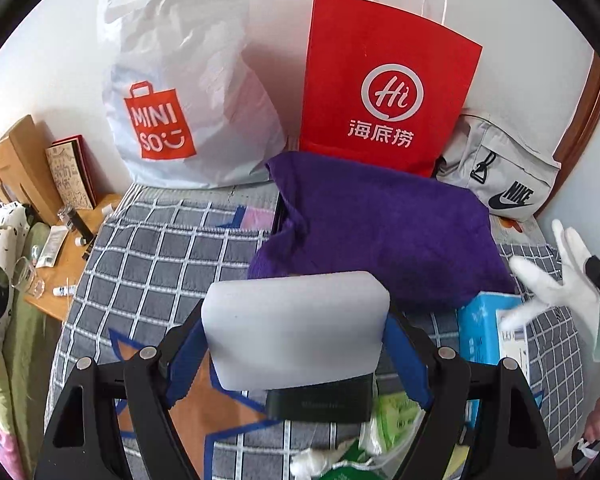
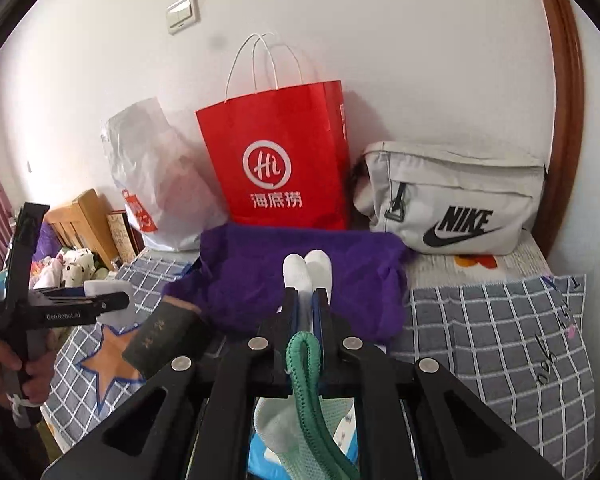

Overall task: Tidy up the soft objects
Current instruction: 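Set the sponge block on the purple towel with the left tool while the right tool releases the gloves there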

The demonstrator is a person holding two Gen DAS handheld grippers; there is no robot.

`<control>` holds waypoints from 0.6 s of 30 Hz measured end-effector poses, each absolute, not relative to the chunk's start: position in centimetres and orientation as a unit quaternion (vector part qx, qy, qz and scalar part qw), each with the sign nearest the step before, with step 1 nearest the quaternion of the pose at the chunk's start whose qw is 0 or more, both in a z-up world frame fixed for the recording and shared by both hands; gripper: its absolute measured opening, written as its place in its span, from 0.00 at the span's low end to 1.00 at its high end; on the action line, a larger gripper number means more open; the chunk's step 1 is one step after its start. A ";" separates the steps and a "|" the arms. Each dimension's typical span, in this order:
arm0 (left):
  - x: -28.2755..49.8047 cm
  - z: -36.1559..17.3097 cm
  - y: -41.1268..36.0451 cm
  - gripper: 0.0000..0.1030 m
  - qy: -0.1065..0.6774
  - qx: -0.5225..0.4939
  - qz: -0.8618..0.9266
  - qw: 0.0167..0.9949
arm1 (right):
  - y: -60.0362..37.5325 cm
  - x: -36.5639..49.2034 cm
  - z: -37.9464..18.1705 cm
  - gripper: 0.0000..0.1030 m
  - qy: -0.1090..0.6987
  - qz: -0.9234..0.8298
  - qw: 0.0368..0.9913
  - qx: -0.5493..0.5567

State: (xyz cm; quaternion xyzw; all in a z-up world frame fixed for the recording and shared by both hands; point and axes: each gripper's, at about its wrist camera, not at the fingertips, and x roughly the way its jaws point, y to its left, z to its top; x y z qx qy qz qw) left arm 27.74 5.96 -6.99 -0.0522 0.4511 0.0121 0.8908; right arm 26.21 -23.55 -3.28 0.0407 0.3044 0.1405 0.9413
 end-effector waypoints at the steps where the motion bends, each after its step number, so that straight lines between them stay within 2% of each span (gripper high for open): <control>1: 28.3 -7.0 5.9 0.79 0.451 -0.052 0.011 0.891 | -23.4 26.9 -3.1 0.07 0.302 0.141 0.942 0.041; 18: 37.5 -9.4 5.0 0.79 0.479 -0.052 -0.004 0.876 | -21.9 38.1 -5.1 0.07 0.319 0.148 0.935 0.051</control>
